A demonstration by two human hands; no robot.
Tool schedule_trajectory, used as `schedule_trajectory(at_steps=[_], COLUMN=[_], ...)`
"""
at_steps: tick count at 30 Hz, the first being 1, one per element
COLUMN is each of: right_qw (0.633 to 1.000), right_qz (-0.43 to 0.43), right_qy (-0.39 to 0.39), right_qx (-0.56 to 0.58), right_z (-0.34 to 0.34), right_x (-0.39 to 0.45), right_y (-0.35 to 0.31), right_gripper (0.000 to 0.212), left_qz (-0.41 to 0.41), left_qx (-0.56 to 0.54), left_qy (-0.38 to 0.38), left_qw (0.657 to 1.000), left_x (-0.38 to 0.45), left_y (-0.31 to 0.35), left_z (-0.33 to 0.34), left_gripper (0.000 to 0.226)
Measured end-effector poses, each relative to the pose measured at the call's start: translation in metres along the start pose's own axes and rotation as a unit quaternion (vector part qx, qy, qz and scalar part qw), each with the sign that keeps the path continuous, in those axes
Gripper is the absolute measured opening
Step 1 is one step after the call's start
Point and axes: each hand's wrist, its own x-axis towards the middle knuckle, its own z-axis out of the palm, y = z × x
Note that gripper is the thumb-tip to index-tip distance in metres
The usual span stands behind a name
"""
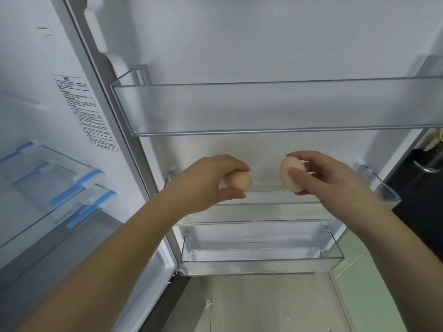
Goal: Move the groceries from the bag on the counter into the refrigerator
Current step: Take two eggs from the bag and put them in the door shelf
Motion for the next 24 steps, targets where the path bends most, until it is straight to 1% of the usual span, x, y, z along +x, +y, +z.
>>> schedule_trajectory(at_steps=[3, 5, 7, 12, 16, 20, 24], right_qw=[0.988, 0.978, 0.967, 0.952, 0.938, 0.930, 0.932], right_qz=[-0.024, -0.017, -0.005, 0.020, 0.028, 0.032, 0.033], right_qy=[-0.040, -0.069, -0.098, -0.131, -0.140, -0.151, -0.155], right_qx=[-0.144, -0.194, -0.236, -0.275, -0.315, -0.334, -0.325], right_z=[0.005, 0.008, 0.012, 0.019, 0.023, 0.025, 0.023], right_x=[0.015, 0.021, 0.026, 0.037, 0.045, 0.048, 0.048], right_y=[0.004, 0.007, 0.009, 0.008, 0.007, 0.005, 0.007], right_gripper=[0.024, 0.029, 0.032, 0.030, 0.038, 0.044, 0.044], left_qz=[0.039, 0.054, 0.060, 0.079, 0.061, 0.067, 0.057], left_qx=[0.074, 0.110, 0.119, 0.141, 0.163, 0.146, 0.136], left_qy=[-0.040, -0.065, -0.088, -0.151, -0.186, -0.194, -0.211], left_qw=[0.996, 0.990, 0.987, 0.975, 0.967, 0.968, 0.966], left_x=[0.008, 0.011, 0.016, 0.028, 0.034, 0.040, 0.044], left_y=[-0.003, -0.003, -0.002, -0.001, -0.003, -0.005, -0.006], left_z=[0.005, 0.007, 0.006, 0.009, 0.013, 0.017, 0.017], left_gripper=[0.045, 0.044, 0.043, 0.040, 0.040, 0.044, 0.047])
